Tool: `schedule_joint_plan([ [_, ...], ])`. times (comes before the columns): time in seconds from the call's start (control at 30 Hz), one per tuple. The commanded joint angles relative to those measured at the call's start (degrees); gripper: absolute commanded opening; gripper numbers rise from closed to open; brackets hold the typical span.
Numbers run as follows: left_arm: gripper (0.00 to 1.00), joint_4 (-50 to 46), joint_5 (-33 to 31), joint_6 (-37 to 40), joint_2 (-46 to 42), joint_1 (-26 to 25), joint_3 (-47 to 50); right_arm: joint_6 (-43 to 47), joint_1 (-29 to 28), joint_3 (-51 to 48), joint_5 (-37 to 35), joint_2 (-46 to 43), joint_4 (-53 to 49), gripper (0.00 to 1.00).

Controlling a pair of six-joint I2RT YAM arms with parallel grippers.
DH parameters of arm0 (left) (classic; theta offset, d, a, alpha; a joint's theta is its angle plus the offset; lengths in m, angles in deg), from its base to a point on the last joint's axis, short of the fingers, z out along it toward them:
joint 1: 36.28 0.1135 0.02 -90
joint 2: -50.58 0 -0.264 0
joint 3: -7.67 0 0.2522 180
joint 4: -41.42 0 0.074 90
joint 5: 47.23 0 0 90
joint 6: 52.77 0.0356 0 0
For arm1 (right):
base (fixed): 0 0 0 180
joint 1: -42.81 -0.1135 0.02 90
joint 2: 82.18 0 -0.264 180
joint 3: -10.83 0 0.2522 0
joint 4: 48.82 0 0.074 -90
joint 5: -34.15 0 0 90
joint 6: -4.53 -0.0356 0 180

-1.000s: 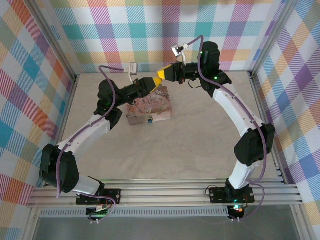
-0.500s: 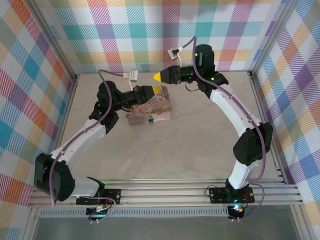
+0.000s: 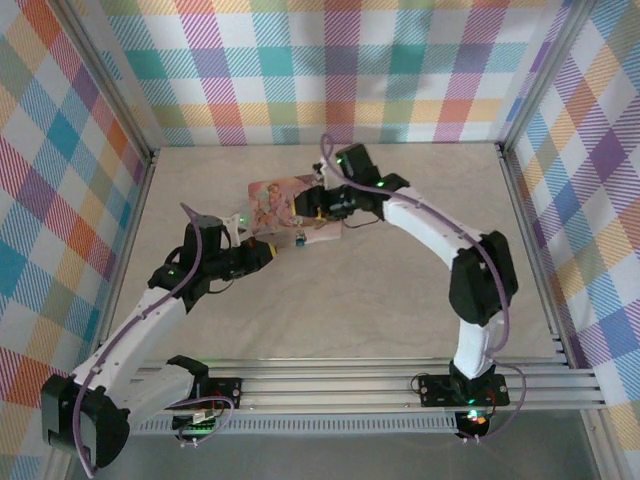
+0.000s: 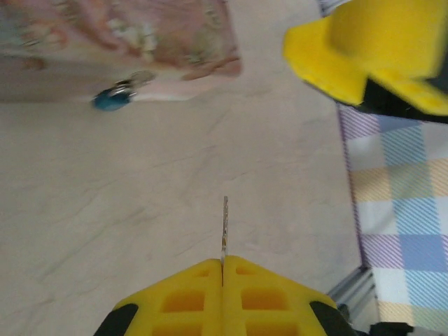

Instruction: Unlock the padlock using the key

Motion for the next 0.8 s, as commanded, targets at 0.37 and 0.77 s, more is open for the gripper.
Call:
schedule_joint_plan([
  [0.37, 0.0, -7.4, -5.11, 3.29, -0.25, 0.9, 2.1, 2.57, -6.65, -6.97, -25.59, 7.27, 3.11, 0.52],
  [0.77, 0.0, -8.9, -5.32, 3.44, 1.39, 0.92, 1.92, 2.22, -7.5, -6.83, -33.04, 11.11, 8.13, 0.56],
])
